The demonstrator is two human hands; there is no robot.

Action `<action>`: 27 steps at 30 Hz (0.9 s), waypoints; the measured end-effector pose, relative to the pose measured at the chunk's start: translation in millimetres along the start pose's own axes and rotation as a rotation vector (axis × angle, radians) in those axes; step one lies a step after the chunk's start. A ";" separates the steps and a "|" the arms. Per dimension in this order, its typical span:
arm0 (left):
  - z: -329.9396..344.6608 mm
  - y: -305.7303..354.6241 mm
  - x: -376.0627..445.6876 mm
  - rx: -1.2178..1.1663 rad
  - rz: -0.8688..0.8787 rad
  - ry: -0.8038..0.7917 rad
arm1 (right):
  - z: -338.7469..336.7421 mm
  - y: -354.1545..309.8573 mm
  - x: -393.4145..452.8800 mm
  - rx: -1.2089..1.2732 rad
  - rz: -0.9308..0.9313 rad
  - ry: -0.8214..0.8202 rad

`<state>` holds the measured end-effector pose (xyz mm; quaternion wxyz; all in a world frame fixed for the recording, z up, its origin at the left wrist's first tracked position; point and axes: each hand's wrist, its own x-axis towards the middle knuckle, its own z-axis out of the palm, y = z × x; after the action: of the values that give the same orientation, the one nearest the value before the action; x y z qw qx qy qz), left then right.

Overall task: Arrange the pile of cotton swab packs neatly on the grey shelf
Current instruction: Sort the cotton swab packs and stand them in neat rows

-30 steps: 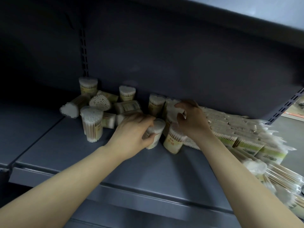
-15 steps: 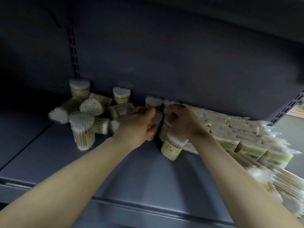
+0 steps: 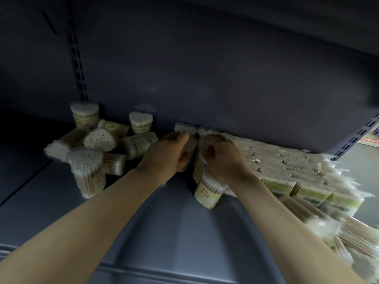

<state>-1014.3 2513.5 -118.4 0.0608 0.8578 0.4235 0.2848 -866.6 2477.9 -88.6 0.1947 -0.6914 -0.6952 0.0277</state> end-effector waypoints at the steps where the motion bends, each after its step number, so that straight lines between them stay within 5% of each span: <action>1: 0.4 -0.9 1.1 -0.009 -0.008 -0.004 | 0.5 0.3 0.2 0.003 -0.001 0.006; 19: 0.9 -6.5 -1.6 0.082 0.017 0.016 | -4.7 -4.3 3.2 -0.035 0.005 -0.060; 27: -19.7 -21.4 -31.0 0.097 -0.082 0.100 | -6.9 -16.6 4.7 0.031 -0.076 0.122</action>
<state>-1054.7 2500.7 -122.9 0.0094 0.8265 0.4739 0.3036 -880.1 2480.2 -76.0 0.2481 -0.6619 -0.7073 -0.0111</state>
